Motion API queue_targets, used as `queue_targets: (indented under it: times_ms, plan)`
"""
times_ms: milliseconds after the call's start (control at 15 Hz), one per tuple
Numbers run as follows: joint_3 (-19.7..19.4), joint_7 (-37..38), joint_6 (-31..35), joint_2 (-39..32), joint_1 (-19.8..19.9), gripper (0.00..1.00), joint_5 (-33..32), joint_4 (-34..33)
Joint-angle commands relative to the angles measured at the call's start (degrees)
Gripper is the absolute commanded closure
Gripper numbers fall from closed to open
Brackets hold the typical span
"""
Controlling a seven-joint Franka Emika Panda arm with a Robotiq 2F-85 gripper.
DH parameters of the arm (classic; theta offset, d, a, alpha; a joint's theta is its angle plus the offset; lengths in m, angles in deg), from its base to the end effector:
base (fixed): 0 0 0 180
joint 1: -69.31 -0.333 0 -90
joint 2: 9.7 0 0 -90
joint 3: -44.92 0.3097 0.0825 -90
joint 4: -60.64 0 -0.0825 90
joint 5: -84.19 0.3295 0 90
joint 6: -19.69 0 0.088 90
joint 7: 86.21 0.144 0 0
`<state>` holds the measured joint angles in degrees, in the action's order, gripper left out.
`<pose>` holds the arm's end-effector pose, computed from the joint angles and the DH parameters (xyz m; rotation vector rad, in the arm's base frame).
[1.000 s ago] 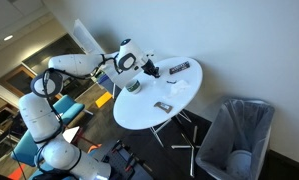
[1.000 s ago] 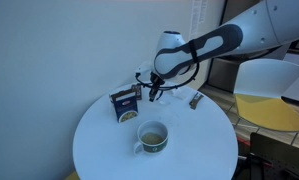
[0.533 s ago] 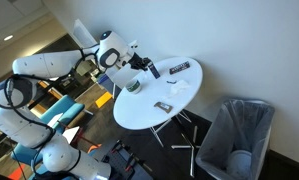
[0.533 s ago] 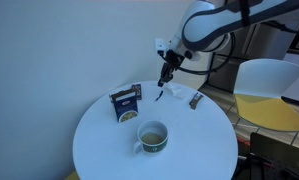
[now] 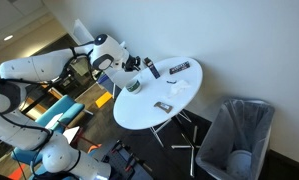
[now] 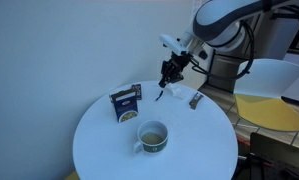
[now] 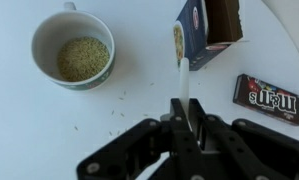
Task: Pour the contents of the box into the cup, then mix it with the spoon
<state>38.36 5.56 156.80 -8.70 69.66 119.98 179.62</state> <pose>0.5385 -0.0458 0.4607 -1.2533 2.2277 0.1295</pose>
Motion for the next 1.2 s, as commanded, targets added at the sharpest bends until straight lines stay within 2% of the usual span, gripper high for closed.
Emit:
queue_targets:
  times_ms: [0,200,267,400,467,733,1133]
  plan:
    - [0.92,-15.71,-3.08,-0.92,1.13,0.97,9.86,-1.25]
    - [0.51,-28.97,-8.17,-3.43,1.85,0.97,20.12,-3.21]
    - [1.11,-22.73,-4.18,-1.45,1.41,0.88,15.38,-0.75]
    - [0.96,-27.22,-6.13,-2.6,1.84,0.88,18.31,-1.46]
    - [0.93,-27.56,-6.29,-2.97,1.93,0.97,18.52,-1.75]
    - [0.02,-37.17,-19.74,-4.28,3.92,0.97,29.76,-3.54]
    - [-1.22,-50.07,-38.36,-7.85,7.18,0.97,40.94,-4.04]
